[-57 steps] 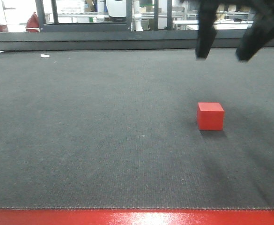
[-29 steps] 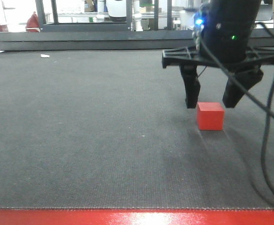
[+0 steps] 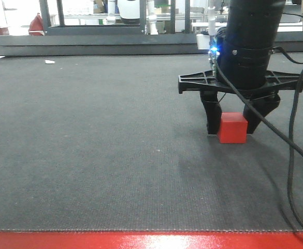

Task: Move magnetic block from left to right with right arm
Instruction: 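Close the right gripper on the red cube and lift it, then hold the red cube in the right gripper while the base turns away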

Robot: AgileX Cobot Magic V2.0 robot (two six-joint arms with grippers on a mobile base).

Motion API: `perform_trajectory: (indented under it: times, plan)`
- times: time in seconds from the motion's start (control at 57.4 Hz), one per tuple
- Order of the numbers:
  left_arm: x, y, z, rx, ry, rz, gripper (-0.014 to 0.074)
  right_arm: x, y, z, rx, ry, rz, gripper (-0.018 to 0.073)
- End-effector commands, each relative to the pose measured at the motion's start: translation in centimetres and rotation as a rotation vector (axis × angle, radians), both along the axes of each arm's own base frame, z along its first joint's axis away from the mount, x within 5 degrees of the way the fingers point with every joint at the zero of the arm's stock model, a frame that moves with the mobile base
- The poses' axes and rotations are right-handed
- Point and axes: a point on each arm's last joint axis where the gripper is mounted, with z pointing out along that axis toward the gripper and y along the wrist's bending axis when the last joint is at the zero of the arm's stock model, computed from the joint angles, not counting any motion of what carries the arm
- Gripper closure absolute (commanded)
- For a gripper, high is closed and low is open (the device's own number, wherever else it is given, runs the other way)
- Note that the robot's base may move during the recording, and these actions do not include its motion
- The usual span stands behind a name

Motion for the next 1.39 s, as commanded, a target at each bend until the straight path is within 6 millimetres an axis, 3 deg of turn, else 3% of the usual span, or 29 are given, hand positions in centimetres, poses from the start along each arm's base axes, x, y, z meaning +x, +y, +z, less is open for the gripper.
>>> perform_trajectory:
  times: [0.0,0.157,0.349,0.628,1.046,1.378]
  plan:
    - [-0.1,0.1,0.6,-0.012,-0.088,0.009,0.0722,0.4,-0.7,3.4,0.031,-0.118,0.008,0.0330]
    - [-0.1,0.1,0.6,-0.012,-0.088,0.009,0.0722,0.2,-2.6,5.8,0.023,-0.180,0.045,0.0328]
    - [-0.1,0.1,0.6,-0.012,-0.088,0.009,0.0722,-1.6,-6.7,9.4,-0.021,-0.276,0.142,0.0328]
    - [-0.1,0.1,0.6,-0.012,-0.088,0.009,0.0722,-7.6,-12.0,10.9,-0.074,-0.435,0.173,0.0328]
    - [-0.1,0.1,0.6,-0.012,-0.088,0.009,0.0722,-18.3,-13.7,9.6,-0.065,-0.738,0.163,0.0328]
    - [-0.1,0.1,0.6,-0.012,-0.088,0.009,0.0722,-25.1,-14.7,12.6,-0.059,-1.032,0.142,0.0328]
